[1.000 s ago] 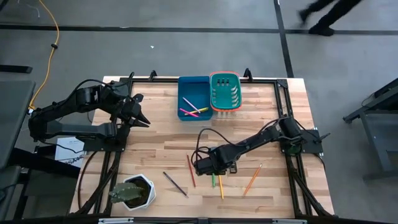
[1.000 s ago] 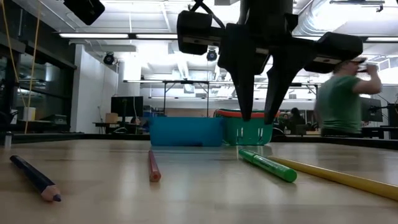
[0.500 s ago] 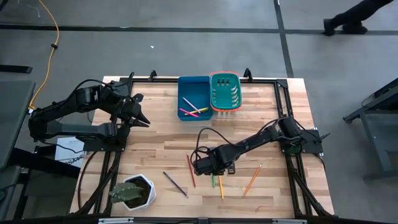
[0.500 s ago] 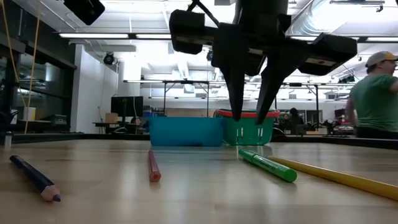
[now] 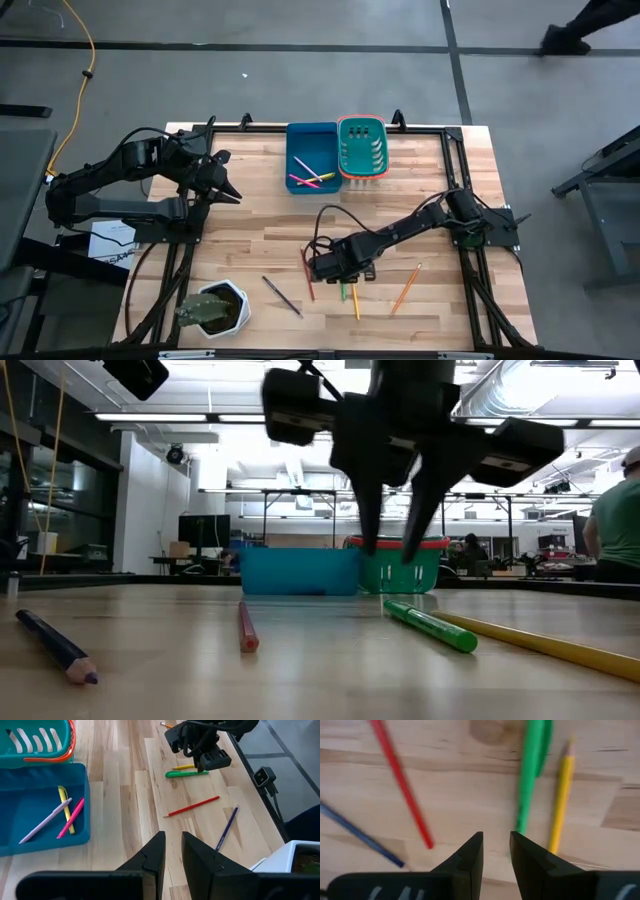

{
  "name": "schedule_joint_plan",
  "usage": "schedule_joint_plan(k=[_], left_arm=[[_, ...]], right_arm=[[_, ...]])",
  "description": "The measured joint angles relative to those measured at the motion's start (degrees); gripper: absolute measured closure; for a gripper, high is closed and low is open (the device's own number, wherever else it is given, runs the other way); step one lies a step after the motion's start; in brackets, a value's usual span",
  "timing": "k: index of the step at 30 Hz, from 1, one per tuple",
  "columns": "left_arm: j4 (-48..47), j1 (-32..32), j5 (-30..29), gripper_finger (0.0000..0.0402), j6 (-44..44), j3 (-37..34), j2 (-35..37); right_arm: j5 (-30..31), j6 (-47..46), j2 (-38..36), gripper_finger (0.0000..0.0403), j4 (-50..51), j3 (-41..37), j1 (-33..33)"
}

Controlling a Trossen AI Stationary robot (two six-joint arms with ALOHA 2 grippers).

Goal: Sort pens & pencils
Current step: Put the green pen into the blue bin

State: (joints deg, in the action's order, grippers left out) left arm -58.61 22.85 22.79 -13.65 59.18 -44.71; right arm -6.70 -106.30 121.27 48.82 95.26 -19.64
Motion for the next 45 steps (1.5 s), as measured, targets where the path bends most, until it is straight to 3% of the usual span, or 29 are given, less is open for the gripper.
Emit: schedule_joint_plan(k=[45], left_arm=[[0.0,0.0,0.11,0.035,-0.02,-0.01,0.0]], right_arm=[[-5.07,3.93,5.22,0.0316,4.39,-0.15,0.92]])
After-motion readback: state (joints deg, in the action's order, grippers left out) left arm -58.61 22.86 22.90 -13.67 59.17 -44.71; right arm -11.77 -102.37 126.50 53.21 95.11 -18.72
